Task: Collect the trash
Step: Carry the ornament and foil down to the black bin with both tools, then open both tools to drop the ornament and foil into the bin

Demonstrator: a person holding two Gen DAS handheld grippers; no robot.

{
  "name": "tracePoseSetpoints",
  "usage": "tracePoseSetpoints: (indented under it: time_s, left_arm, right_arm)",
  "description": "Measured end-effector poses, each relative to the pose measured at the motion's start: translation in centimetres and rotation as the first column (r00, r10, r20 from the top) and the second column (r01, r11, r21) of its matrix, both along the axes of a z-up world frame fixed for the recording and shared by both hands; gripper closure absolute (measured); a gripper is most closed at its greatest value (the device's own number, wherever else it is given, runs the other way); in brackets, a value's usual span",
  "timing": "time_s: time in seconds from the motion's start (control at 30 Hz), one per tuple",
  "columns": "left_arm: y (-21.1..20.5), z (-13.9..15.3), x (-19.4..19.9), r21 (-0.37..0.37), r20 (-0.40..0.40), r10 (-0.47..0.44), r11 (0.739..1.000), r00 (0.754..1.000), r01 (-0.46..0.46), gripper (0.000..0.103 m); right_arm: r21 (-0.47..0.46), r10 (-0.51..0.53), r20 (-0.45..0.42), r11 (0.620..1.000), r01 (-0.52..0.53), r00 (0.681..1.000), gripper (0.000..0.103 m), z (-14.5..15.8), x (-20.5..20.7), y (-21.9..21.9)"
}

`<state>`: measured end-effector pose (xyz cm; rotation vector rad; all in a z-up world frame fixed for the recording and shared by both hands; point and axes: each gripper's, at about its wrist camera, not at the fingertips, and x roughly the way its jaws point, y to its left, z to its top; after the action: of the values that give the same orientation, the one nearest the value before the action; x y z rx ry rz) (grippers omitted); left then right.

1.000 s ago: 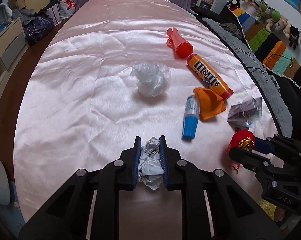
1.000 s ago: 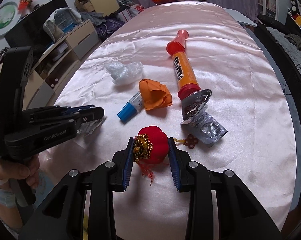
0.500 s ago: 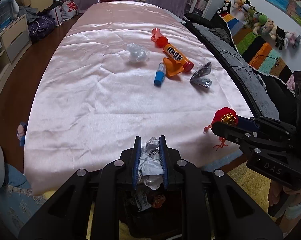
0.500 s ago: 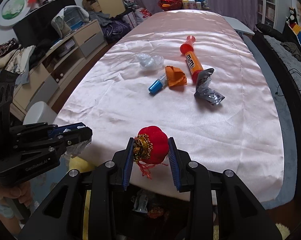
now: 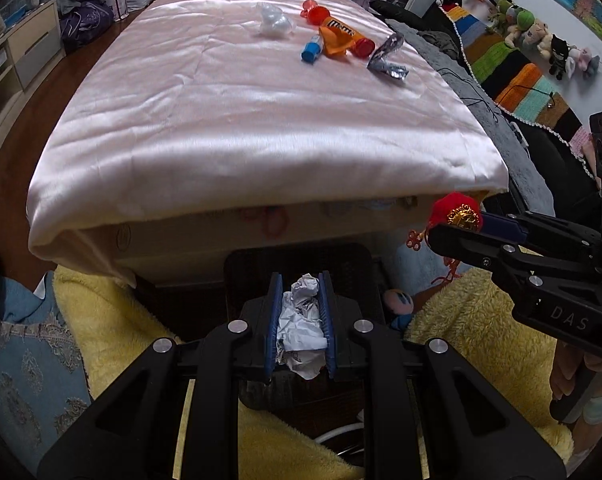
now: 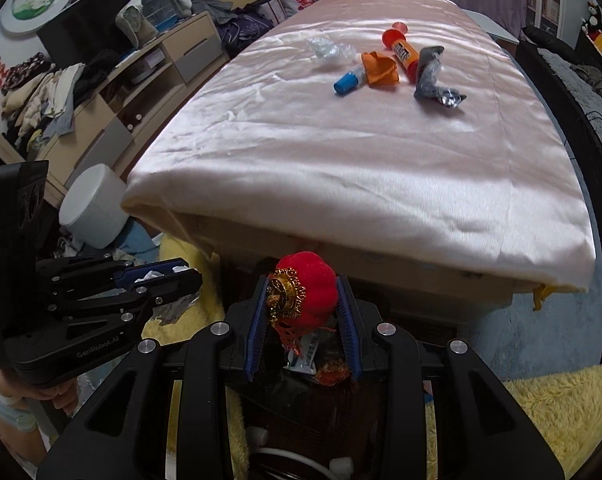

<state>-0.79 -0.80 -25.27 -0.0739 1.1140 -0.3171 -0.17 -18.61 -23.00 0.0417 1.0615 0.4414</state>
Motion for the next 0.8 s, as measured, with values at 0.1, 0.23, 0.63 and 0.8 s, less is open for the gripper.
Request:
tracePoseSetpoints:
  time_s: [0.1, 0.23, 0.63, 0.8]
  left_arm:
    - [-0.3, -1.5, -0.7, 0.006, -0.032, -0.009, 1.0, 0.999, 0.009, 0.086]
    - [-1.0, -3.4, -1.1, 0.001, -0.073, -0.029, 1.0, 0.997, 0.029, 0.086]
    - [-2.0, -7.3, -1.2, -0.01, -0.15, -0.058, 0.998, 0.987, 0.057, 0.083]
    - [-1.7, -7.1, -0.9, -0.001, -0.142, -0.048, 0.999, 0.989, 0.048, 0.073]
  right_arm:
    - [-0.015, -0.012, -0.043, 1.0, 0.012, 0.999, 0.069, -1.9, -0.3, -0.2]
    - [-0.022, -0.021, -0.104, 1.0, 0.019, 0.994, 0.069, -4.4, -0.4, -0.2]
    - [-0.025, -0.052, -0.22, 0.999, 0.048, 0.974, 0.068, -8.0, 0.2, 0.3]
    - [-0.021, -0.059, -0.21, 0.998, 0.056, 0.976, 0.067, -7.5, 0.7, 0.7]
